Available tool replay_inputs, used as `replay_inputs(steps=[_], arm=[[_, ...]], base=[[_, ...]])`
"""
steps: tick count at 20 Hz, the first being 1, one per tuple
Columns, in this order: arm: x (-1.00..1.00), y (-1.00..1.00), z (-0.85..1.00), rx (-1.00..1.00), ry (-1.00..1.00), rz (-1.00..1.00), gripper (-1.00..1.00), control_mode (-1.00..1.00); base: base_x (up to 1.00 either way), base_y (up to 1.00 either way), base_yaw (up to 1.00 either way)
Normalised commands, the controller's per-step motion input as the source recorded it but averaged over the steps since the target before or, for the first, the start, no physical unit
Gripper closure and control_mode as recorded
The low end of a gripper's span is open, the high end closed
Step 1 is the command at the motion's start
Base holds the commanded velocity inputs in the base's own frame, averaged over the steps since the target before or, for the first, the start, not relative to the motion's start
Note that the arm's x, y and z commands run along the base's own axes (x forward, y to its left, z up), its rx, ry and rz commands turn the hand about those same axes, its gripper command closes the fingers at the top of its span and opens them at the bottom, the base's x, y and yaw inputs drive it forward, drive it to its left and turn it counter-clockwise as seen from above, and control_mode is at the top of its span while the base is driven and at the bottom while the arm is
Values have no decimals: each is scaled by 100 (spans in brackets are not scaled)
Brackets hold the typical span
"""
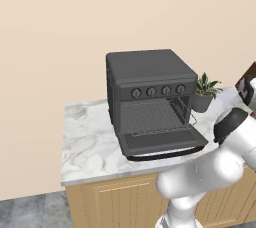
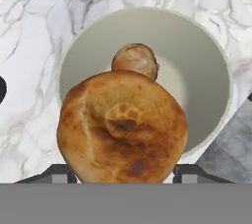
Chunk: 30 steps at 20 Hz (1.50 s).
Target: Pick up the heated bread from the toaster oven and place it in the bowl. Then move the bread bowl to the dining counter.
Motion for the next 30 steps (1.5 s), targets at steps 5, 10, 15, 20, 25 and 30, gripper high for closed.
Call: replay_inputs(steps=[5,10,15,20,25,30], arm=[[30,-26,-39,0,2,-6,100,-100],[13,-30,-37,0,1,-4,-100,-100],[0,0,0,0,0,0,-100,-100],[0,0,0,0,0,-1,-100,-100],[-20,0,9,0,0,-3,-100,-100],[-85,0,17,0,-1,-9,-100,-100]], base=[[0,0,0],[0,0,0],[0,0,0],[0,0,0],[0,0,0],[0,0,0]])
